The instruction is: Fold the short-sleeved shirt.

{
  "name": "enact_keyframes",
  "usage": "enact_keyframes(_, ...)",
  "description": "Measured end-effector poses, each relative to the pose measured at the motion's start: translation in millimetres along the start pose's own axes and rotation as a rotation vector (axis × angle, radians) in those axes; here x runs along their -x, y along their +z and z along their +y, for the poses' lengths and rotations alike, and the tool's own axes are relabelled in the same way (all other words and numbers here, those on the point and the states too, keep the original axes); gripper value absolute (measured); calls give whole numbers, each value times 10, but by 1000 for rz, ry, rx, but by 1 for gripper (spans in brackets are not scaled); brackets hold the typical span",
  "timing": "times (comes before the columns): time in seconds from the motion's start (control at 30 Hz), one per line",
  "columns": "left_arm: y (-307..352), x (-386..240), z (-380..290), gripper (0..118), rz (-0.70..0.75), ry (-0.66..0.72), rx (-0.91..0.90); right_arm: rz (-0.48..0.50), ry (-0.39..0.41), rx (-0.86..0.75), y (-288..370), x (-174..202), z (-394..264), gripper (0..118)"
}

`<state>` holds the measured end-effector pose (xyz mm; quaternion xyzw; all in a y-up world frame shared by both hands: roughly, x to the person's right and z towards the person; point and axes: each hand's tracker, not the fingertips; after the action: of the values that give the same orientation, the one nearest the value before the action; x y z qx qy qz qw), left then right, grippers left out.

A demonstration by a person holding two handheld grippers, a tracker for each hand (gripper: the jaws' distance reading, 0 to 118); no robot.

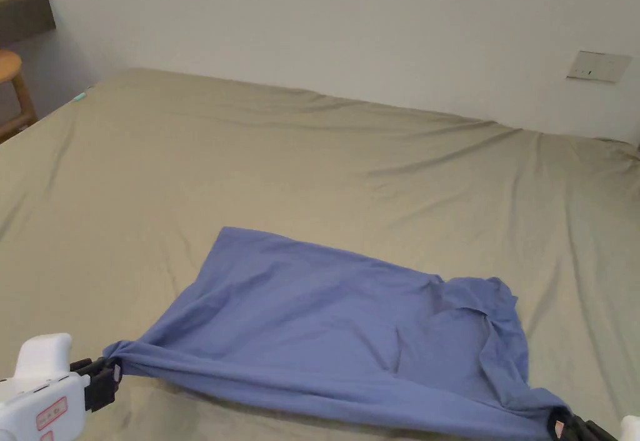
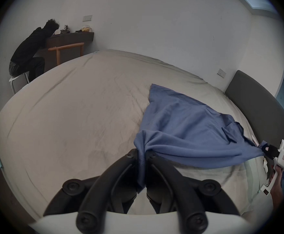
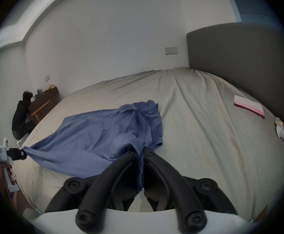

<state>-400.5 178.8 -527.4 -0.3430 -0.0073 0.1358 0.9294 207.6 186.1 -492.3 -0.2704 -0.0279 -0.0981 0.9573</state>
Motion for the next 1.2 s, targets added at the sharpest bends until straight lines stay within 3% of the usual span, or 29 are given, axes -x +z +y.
enact_keyframes(0.2,339,-111,-192,6,-12,-36,24,3,30,-10,412,-2,-166,7)
enact_keyframes(0.37,707,-25,-411,6,-35,8,46,-1,22,-2,782,-92,-408,7)
enact_keyframes(0.63,1101,84,-861,6,-62,-45,131,-17,11,53,1145,-343,-784,7)
enact_keyframes(1.2,735,195,-1162,6,-26,2,211,-50,92,211,904,-374,-1405,7)
